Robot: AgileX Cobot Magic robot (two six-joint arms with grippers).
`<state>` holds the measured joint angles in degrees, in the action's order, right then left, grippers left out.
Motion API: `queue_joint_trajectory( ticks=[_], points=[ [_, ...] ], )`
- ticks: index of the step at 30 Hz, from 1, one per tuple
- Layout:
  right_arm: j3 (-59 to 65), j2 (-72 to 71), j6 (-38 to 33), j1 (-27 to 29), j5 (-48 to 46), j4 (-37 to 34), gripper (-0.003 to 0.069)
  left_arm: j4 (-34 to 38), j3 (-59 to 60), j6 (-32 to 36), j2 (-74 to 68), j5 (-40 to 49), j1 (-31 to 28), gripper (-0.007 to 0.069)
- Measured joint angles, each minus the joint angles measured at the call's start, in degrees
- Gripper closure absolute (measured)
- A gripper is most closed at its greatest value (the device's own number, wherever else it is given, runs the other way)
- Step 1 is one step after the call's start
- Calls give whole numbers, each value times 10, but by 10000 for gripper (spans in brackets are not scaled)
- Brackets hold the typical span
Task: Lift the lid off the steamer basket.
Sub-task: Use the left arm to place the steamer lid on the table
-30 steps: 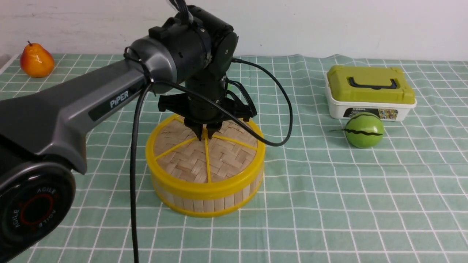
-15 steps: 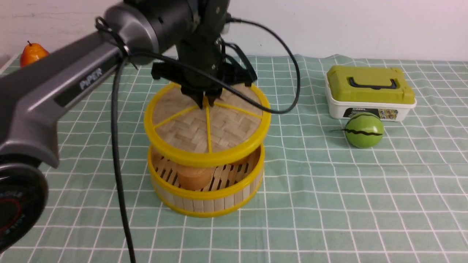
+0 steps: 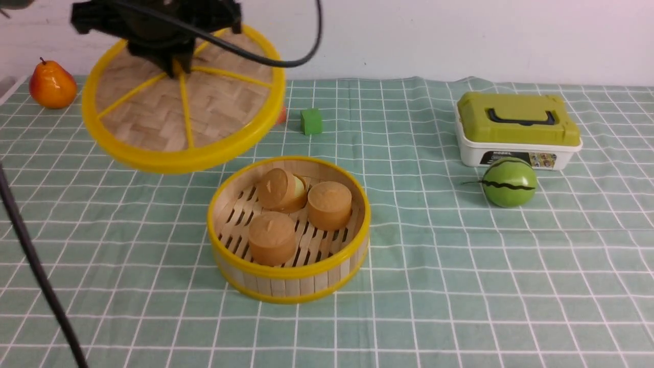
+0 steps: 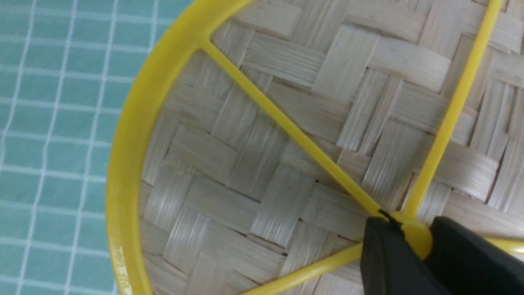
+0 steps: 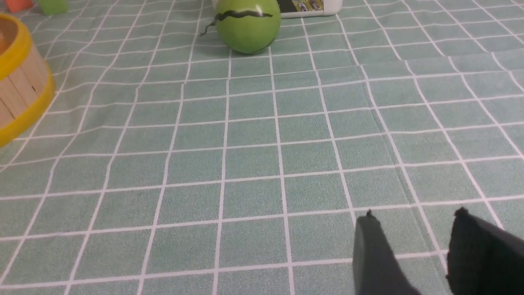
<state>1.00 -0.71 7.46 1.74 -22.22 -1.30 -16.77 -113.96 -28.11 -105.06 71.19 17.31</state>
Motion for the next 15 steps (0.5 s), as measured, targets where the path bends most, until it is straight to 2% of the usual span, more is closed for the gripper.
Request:
queue_joint_trajectory(
  ticks=[7,11,15],
  points=[
    [0,0,0,0,0,0,418,-11,195,-40,5,-19,-73,522],
    [0,0,0,0,0,0,418,-14,306,-59,-2,-121,-86,522],
    [0,0,0,0,0,0,418,-15,327,-60,-24,-176,-86,522]
  ],
)
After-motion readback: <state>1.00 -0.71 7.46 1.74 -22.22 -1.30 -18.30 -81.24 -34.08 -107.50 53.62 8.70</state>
